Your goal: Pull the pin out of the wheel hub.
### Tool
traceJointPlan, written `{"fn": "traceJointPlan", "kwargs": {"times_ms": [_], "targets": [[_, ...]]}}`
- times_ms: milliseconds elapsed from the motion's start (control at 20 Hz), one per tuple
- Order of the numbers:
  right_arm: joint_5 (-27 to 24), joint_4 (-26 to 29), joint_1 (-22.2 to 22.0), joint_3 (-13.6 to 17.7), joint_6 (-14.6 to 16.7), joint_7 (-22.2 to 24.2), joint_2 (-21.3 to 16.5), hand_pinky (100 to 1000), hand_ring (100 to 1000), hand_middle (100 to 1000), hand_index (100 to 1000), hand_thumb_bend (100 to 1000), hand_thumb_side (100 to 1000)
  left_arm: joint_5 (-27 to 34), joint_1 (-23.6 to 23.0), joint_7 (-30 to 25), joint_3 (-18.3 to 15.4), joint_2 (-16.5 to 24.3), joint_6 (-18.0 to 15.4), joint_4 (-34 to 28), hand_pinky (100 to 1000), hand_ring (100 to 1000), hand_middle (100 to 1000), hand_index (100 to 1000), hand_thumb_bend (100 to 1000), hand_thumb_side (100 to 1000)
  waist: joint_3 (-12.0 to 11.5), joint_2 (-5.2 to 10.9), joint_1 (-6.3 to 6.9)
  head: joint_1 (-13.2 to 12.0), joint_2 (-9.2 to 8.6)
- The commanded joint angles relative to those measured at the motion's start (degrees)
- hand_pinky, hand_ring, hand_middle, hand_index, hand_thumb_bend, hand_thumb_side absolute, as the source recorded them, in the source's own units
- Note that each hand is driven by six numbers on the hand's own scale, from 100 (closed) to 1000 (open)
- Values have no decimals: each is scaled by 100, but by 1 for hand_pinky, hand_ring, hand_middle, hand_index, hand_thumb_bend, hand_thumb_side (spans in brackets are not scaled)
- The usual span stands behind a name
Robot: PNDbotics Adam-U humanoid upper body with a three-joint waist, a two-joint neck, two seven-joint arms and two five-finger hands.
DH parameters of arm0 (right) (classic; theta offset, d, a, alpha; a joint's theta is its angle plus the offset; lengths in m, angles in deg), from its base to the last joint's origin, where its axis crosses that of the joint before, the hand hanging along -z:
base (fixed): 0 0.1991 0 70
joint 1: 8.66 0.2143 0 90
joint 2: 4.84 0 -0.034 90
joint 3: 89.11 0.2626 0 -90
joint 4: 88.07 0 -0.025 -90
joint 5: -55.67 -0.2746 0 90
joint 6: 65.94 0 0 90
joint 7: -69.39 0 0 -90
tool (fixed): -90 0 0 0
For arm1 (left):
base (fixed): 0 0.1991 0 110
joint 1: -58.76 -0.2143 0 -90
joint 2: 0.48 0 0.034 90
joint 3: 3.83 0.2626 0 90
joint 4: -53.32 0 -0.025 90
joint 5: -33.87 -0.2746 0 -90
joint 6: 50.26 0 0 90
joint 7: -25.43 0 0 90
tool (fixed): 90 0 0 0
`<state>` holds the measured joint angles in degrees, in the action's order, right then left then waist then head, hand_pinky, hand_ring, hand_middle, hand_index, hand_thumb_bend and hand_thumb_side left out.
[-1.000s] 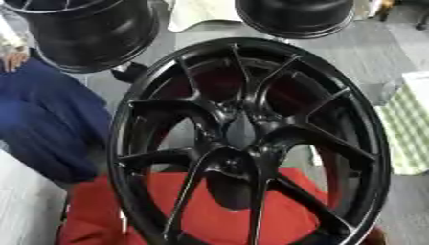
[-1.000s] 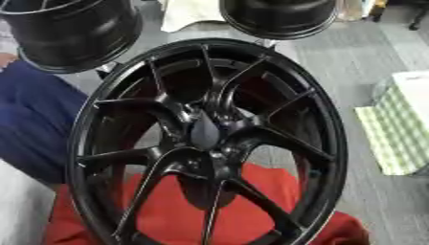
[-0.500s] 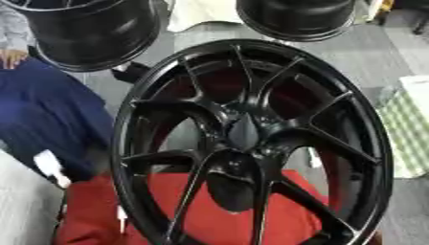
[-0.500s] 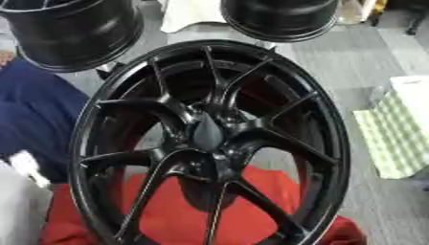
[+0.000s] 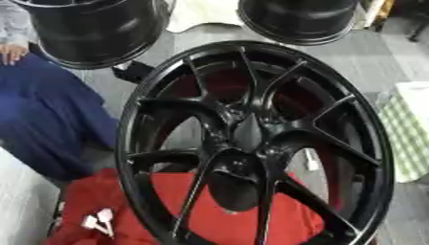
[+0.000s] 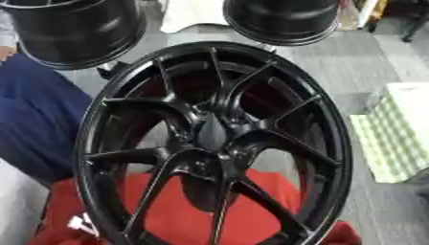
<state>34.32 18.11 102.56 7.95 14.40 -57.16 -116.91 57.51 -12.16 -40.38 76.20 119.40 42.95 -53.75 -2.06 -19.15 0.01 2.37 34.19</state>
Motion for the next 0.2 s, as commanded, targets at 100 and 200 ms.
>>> {"fn": "traceJointPlan", "kwargs": {"times_ms": [100,200], "targets": [[144,272,99,61,-9,-6,-141,692,643,573,677,100,846,106,-313,284,-99,-588,-492,-714,703,823,775,886,430,563,22,81,-55,40,-44],[214,354,97,50,-9,16,-124,693,647,579,679,100,843,-84,-444,211,-91,-936,-781,-743,704,826,776,888,448,547,39,58,-82,30,-63]]}}
